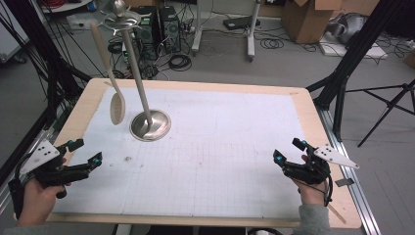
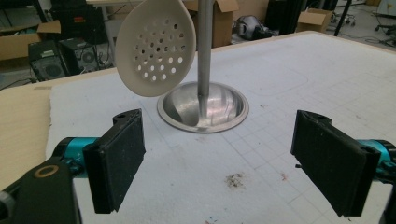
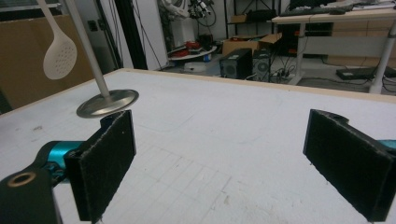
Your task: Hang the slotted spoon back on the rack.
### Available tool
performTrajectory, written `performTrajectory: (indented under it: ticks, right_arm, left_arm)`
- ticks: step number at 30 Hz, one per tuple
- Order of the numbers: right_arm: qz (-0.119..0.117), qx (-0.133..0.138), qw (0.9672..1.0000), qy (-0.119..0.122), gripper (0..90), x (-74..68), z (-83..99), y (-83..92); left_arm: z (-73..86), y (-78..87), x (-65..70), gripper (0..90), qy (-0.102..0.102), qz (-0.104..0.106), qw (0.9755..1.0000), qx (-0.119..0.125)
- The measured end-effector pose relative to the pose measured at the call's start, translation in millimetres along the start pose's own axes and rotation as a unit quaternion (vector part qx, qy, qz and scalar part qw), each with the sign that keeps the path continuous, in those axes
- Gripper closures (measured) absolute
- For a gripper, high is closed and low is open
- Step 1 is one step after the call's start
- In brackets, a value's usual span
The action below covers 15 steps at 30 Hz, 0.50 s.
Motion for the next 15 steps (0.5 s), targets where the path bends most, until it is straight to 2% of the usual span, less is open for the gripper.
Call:
performTrajectory:
  ticks: [3, 8, 15]
  right_arm:
    - [0.001, 0.003, 1.0000, 0.004, 8.1, 2.4, 3.5, 5.8]
    - [-0.012, 0.010, 0.9999, 0.007, 8.1, 4.6, 7.2, 12.1]
    - [-0.013, 0.000, 0.9999, 0.001, 8.1, 6.4, 11.0, 7.9]
  left_arm:
    - [2.7, 2.3, -4.4, 17.9, 0.003, -0.011, 0.9999, 0.001]
    - [9.5, 3.4, -10.8, 17.9, 0.010, -0.023, 0.9997, -0.001]
    - [13.6, -3.5, -7.1, 17.9, 0.009, -0.019, 0.9997, -0.014]
Point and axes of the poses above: each handheld gripper's, and its own axes: y roughly backward along the jaws, z roughly out of its underside, x roughly to its right, the point moved 10 cm from there along -y, roughly forward along the jaws, and after that the axes turned 3 degrees about y, right-handed, at the moved point
